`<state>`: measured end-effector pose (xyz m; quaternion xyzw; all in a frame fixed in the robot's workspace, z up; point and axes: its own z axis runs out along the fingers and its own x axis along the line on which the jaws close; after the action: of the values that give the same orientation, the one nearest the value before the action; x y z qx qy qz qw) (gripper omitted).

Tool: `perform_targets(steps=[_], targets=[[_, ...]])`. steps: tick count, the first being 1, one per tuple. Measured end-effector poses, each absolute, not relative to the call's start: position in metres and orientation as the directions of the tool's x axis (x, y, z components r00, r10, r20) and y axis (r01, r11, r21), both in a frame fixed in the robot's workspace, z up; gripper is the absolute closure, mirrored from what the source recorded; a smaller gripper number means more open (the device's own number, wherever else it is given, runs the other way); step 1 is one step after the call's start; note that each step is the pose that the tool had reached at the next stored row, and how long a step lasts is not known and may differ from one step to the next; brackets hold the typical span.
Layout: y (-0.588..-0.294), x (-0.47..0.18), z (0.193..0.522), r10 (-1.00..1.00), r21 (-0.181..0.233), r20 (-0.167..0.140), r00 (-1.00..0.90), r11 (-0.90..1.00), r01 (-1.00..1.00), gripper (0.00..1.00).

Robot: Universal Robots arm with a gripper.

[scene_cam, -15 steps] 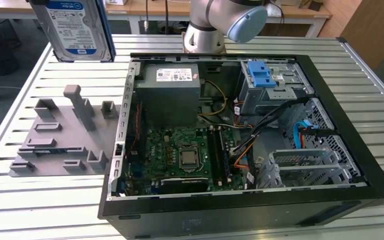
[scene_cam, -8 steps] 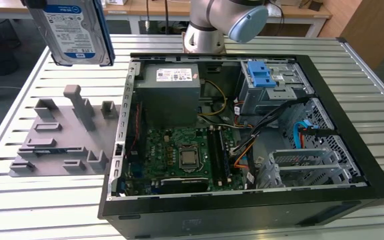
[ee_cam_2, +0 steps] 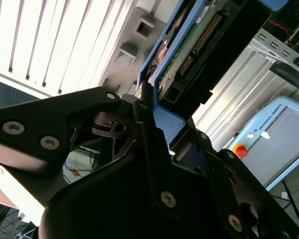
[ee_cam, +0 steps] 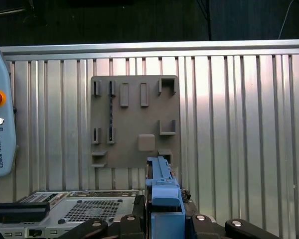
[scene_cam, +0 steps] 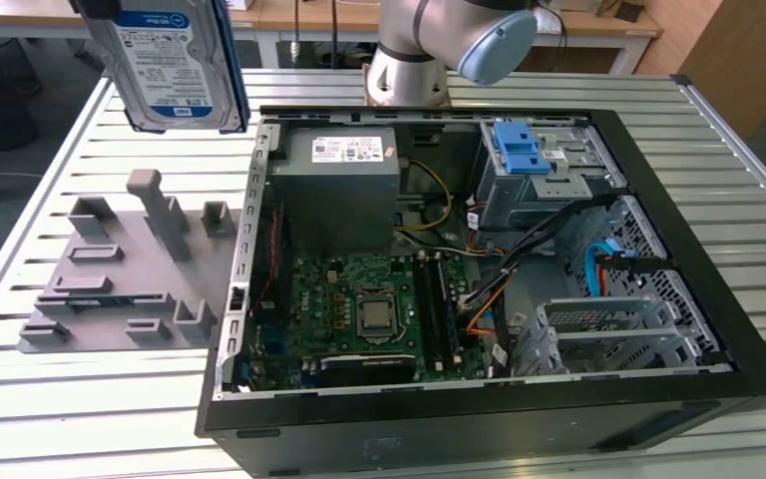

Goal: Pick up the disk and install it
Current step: 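Pick up the disk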

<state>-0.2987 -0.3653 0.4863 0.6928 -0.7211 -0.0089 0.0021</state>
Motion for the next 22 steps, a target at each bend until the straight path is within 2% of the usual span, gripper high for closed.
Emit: perform_targets(steps=[12,22], targets=[[-0.366,-0.297,0.486,-0.999,0.016,-0.009,-0.040,0.040,-0.999,0.64],[-0.378,-0.297,0.486,-0.999,0.016,-0.009,-0.040,0.040,-0.999,0.64]])
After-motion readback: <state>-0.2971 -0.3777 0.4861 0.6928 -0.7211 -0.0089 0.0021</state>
